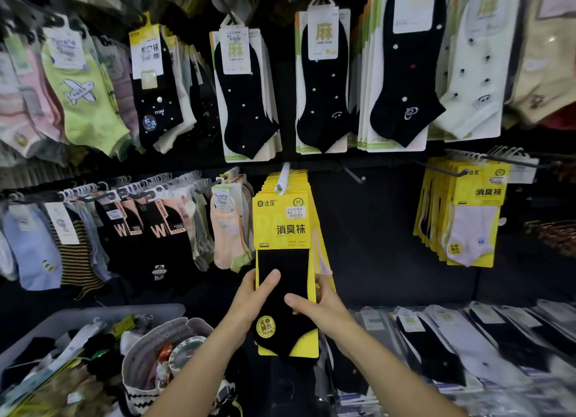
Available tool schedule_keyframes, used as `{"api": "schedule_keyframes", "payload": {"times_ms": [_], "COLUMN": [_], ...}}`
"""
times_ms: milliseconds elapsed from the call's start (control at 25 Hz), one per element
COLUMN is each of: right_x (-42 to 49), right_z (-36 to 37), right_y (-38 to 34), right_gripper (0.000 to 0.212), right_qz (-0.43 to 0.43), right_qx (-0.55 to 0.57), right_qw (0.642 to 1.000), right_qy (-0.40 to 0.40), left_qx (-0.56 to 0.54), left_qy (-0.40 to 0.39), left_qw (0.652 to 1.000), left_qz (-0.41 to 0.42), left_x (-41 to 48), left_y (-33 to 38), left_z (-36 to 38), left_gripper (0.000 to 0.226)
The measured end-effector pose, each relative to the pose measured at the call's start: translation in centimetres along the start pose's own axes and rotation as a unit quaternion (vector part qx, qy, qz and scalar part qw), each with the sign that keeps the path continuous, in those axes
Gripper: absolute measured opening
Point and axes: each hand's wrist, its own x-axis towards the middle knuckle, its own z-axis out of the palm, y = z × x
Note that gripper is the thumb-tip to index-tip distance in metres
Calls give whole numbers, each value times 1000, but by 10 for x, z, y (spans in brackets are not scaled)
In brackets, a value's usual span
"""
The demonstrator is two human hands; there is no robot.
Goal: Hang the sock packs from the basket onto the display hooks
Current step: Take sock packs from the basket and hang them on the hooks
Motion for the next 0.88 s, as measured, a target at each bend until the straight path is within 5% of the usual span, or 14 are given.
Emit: {"api": "schedule_keyframes", "payload": {"times_ms": [280, 480, 680, 880], "right_x": [6, 14, 24, 26], "right_z": [-10, -8, 2, 5], "right_y": [-5, -7, -8, -6], "right_gripper": [73, 81, 75, 90], "right_qz": [-46, -34, -70, -29], "right_qx": [-218, -152, -216, -208], "right_qw": [973, 987, 972, 974], "right_qy": [52, 36, 55, 87], "left_qx": [2, 2, 23, 26], "left_qy": [15, 29, 41, 42], "left_qw": [1000, 999, 998, 998], "left_qz": [-19, -32, -33, -39], "left_x": [6, 10, 12, 13], "left_y": [-2, -4, -6, -7], "left_z": [0, 0, -1, -3], "left_gripper": [75, 74, 78, 83]}}
